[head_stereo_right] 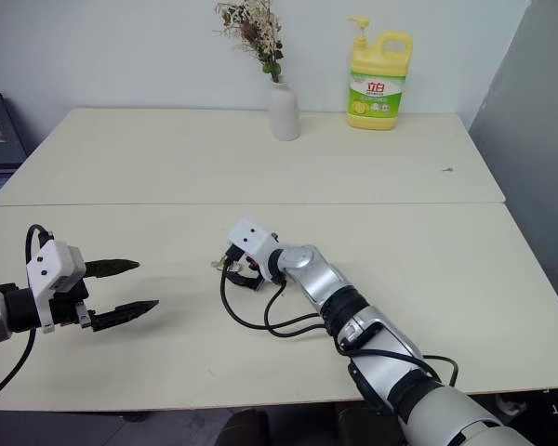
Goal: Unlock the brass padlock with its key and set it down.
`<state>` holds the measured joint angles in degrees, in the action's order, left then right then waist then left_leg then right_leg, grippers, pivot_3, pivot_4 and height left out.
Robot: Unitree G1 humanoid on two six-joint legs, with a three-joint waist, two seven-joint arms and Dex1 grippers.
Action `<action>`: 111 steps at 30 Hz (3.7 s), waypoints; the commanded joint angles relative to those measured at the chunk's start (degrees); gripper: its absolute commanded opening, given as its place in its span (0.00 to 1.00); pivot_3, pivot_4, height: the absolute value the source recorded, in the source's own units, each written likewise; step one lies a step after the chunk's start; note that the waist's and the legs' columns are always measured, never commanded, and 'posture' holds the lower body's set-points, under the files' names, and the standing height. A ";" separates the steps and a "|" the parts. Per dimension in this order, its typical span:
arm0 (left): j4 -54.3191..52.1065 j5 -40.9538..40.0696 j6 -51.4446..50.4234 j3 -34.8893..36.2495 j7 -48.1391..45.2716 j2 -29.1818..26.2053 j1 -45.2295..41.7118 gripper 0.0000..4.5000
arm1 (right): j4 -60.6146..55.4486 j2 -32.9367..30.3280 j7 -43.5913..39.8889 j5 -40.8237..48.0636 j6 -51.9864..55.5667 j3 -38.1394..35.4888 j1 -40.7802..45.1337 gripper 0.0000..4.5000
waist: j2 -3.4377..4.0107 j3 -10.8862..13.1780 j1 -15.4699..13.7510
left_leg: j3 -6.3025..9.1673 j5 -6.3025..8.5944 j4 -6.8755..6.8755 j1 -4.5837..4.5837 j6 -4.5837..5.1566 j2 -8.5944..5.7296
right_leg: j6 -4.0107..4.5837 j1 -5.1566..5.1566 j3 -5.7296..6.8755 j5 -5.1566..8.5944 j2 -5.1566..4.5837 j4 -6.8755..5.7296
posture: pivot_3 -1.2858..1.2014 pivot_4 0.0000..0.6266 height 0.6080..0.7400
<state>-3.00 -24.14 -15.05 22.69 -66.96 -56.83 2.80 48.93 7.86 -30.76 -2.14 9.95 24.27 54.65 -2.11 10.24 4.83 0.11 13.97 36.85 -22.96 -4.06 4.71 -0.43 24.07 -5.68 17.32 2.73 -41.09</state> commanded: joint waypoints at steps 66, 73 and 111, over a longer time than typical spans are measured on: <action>-13.33 -3.50 -2.93 -14.17 -2.50 6.21 -4.00 1.00 | -64.39 -31.79 -10.31 6.56 38.51 -0.53 -26.80 0.98 | 0.03 0.02 -1.38 | 0.03 0.00 0.04 -0.06 -0.01 -0.04 | -0.28 -0.01 -0.06 0.19 0.04 0.12 | 0.52 0.24 1.00; -14.42 -3.82 -2.77 -14.77 -3.00 6.15 -3.91 1.00 | -61.71 -32.50 -11.57 6.42 36.50 1.02 -25.68 0.98 | 0.03 0.02 -1.36 | 0.03 0.00 0.04 -0.05 -0.01 -0.04 | -0.28 -0.02 -0.06 0.19 0.04 0.12 | 0.52 0.24 1.00; -14.65 -8.01 -10.38 -18.18 -3.95 7.24 -14.42 1.00 | -69.15 -46.06 -11.93 -10.10 5.05 2.48 -25.48 0.21 | 0.03 0.03 -1.50 | 0.03 0.00 0.06 -0.06 -0.01 -0.05 | -0.30 -0.01 -0.07 0.19 0.05 0.14 | 0.52 0.24 1.00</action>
<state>-16.59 -30.42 -24.46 4.20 -71.49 -49.81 -10.65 -18.02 -37.33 -44.23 -9.59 19.47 28.27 28.61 -2.07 10.28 3.32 0.13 13.97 36.91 -23.03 -4.07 4.65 -0.72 24.05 -5.74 17.51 2.78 -40.96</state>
